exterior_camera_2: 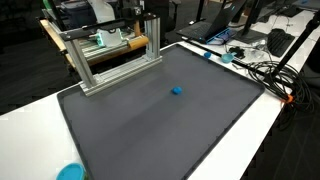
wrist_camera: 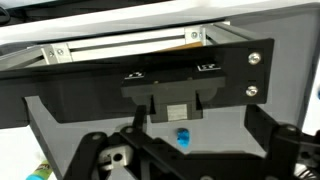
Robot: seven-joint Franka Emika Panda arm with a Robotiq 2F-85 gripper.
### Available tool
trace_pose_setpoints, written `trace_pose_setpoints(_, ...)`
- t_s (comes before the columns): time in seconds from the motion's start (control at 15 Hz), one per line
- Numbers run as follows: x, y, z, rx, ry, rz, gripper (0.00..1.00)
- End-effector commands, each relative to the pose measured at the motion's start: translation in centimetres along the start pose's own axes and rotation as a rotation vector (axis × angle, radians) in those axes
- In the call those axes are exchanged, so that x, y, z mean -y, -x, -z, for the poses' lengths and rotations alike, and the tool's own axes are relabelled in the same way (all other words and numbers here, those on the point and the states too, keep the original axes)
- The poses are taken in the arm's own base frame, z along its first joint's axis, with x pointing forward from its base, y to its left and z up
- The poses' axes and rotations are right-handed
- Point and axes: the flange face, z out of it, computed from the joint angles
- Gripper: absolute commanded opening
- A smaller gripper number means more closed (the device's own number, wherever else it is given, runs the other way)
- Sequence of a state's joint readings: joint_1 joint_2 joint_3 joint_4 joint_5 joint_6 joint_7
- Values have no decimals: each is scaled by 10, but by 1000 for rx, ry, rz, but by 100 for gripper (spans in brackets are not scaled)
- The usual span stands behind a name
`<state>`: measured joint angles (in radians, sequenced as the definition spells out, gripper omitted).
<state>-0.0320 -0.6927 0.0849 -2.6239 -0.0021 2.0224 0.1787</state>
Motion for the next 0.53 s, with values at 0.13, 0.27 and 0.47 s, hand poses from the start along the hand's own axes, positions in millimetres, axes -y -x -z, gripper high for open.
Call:
trace_pose_setpoints(0.13, 0, 0, 0, 2, 0, 0, 100)
trace_pose_setpoints(0.27, -4, -4, -3, 13, -47, 36, 100)
trace_pose_setpoints(0.47, -19, -5, -2, 23, -104, 43, 100)
